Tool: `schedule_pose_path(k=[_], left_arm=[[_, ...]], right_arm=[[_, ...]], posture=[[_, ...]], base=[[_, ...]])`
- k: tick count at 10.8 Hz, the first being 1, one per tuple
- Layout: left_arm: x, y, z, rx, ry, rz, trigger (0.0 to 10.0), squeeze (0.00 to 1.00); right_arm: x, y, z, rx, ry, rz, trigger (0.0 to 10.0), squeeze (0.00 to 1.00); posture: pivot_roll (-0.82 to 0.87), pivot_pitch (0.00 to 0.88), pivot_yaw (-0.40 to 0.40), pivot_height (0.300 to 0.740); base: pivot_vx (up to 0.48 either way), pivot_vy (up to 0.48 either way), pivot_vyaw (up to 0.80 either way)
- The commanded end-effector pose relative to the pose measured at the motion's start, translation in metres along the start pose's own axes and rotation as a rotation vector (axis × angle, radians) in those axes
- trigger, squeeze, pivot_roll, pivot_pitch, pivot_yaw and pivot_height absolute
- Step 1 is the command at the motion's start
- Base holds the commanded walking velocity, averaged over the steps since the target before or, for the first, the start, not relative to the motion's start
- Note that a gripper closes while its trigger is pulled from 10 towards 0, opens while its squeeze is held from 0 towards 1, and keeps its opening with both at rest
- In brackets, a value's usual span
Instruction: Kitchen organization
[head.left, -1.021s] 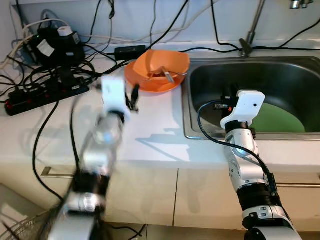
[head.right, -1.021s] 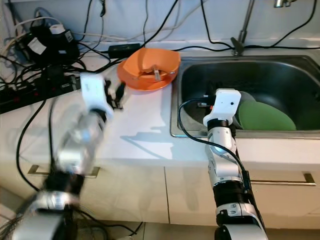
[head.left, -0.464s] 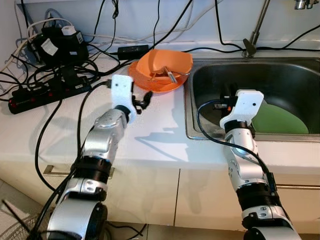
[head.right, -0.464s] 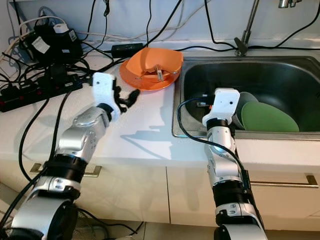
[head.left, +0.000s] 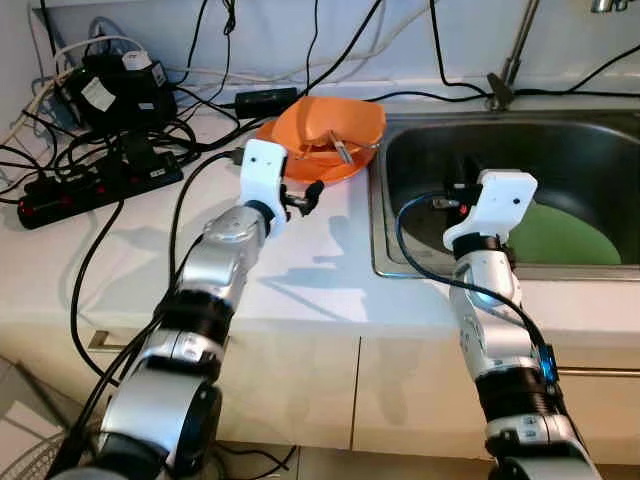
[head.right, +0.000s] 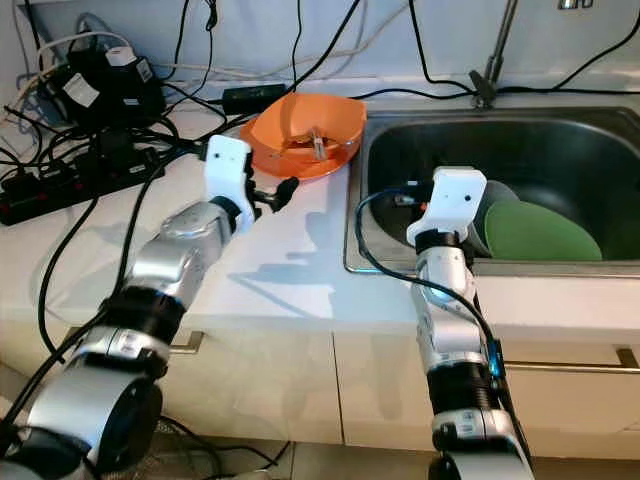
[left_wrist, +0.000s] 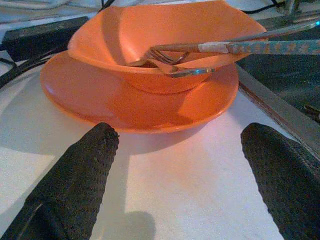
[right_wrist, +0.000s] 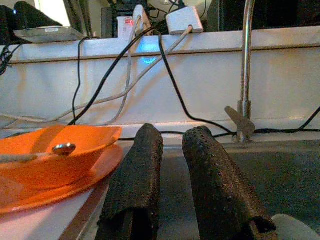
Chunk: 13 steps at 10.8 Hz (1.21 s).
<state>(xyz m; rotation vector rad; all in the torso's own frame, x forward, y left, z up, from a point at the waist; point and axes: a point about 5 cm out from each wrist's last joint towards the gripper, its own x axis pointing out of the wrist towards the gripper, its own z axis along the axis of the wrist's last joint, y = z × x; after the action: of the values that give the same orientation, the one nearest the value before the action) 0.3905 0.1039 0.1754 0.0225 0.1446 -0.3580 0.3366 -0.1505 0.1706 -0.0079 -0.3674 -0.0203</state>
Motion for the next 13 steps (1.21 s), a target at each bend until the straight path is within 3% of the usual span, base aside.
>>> schedule_pose_path(k=[1,3,5,13], left_arm=[[0.004,0.0,0.004,0.027,0.003,-0.001,10.0,0.0],[0.011,-0.004,0.005,0.041,0.018,0.002,10.0,0.0],[0.017,-0.002,0.02,0.033,-0.031,0.037,10.0,0.0],[0.021,0.012,0.036,0.065,-0.016,0.155,10.0,0.0]], right_arm=[[-0.002,0.004,0.002,0.003,0.004,0.014,10.0,0.0],[-0.012,0.003,0.002,0.005,0.016,0.002,10.0,0.0],[-0.023,-0.001,0.002,-0.002,0.029,-0.011,10.0,0.0],[-0.049,-0.009,0.013,-0.031,0.083,-0.017,10.0,0.0]], posture=[[0.03,0.0,0.126,0.74],[0.01,0.0,0.138,0.74],[-0.01,0.02,0.137,0.74],[-0.07,0.114,0.114,0.74]], base=[[0.0,0.0,0.0],[0.0,0.0,0.0],[0.0,0.0,0.0],[0.0,0.0,0.0]])
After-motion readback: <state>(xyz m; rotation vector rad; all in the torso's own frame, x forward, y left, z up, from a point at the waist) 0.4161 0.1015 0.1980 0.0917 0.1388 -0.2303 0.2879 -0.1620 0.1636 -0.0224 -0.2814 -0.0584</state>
